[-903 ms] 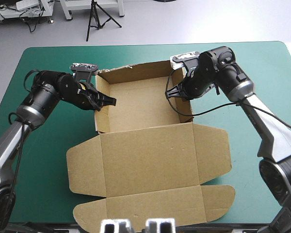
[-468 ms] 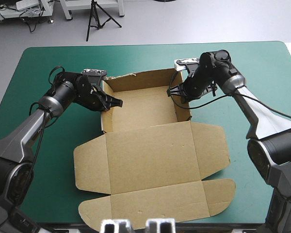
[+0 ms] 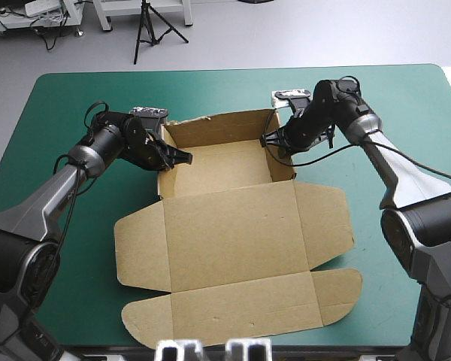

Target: Fold the box

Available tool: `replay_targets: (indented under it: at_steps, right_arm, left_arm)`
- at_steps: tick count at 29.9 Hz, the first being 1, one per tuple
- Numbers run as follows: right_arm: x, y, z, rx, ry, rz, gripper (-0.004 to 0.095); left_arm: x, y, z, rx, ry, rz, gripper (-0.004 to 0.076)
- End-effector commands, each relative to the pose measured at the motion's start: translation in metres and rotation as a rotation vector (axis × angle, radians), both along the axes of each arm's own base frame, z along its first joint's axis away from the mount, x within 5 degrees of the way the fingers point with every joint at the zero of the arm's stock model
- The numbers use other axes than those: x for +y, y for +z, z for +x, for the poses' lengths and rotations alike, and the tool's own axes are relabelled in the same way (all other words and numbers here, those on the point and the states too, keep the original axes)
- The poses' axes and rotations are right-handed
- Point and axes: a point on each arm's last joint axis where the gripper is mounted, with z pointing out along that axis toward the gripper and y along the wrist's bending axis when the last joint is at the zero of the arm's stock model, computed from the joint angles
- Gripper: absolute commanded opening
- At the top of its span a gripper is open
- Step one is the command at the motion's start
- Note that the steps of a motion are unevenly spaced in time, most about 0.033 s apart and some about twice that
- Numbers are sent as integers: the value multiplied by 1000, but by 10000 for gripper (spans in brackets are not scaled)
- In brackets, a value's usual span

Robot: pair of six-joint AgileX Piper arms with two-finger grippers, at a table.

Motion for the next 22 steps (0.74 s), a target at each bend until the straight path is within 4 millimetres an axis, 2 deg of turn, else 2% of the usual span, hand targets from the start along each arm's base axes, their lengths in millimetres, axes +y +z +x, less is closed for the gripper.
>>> replay_targets:
  at_steps: [1,5,8,11,13,16,18,22]
  right_arm:
    - [0,16,3,-105,31,8,-10]
    - [-1,15,2,-103,61,-5,7]
    - [0,15,0,-93,71,-14,122]
    - [-2,14,1,-98,69,-30,254]
    - [-2,14,0,-90,71,-32,328]
    - [-2,15,0,-85,73,-35,384]
    - [-2,19,0,-90,76,-36,386]
    - [-2,38,2,-136,80,-31,388]
  left_arm:
    - [-8,19,-3,-50,-6,-73,-7]
    - [-7,17,-7,-6,-12,-60,19]
    - [-7,16,-10,31,-24,-49,88]
    - [-4,21,-12,58,-40,-15,193]
    - [-2,29,-13,69,-69,23,279]
    - [1,43,-12,57,-80,67,389]
    - [2,55,-10,41,-82,76,426]
    - [5,82,-9,0,-82,108,428]
